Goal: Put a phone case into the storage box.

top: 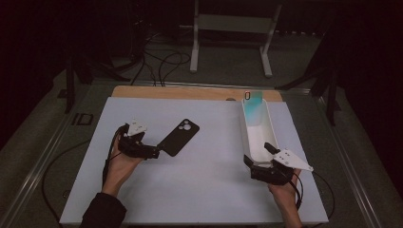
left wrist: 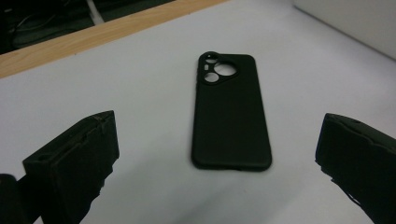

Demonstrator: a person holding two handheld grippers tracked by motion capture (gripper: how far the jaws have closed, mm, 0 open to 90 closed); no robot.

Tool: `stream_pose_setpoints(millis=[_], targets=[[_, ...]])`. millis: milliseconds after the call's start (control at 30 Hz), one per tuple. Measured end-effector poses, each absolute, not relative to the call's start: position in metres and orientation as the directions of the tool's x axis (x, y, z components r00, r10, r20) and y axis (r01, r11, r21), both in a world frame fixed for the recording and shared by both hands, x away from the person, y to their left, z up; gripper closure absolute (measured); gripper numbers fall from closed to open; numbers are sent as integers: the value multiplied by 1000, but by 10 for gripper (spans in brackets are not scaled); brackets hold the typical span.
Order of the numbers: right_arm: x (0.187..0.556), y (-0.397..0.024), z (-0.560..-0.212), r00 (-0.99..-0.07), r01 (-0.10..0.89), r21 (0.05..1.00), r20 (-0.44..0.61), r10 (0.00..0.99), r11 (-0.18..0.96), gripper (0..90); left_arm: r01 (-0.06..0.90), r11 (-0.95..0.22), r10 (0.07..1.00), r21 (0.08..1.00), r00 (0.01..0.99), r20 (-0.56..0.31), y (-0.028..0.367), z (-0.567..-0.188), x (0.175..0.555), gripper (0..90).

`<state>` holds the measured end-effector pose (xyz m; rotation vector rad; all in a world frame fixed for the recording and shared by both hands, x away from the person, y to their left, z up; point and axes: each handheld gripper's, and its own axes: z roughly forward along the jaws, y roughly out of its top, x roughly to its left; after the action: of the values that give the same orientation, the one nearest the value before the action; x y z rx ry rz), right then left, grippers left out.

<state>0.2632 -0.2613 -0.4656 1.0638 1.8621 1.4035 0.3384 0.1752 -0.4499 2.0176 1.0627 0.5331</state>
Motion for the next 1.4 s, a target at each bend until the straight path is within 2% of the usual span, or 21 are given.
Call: stream_pose_setpoints(millis=[700, 1400], targets=[[263, -260, -467, -524, 256, 957, 16, 851, 139, 87, 565, -394, 816, 725, 578, -8, 156, -467, 381, 0], [264, -259, -468, -527, 261, 955, 18, 850, 142, 87, 607, -430, 791, 669, 610, -45, 129, -489, 400, 0]])
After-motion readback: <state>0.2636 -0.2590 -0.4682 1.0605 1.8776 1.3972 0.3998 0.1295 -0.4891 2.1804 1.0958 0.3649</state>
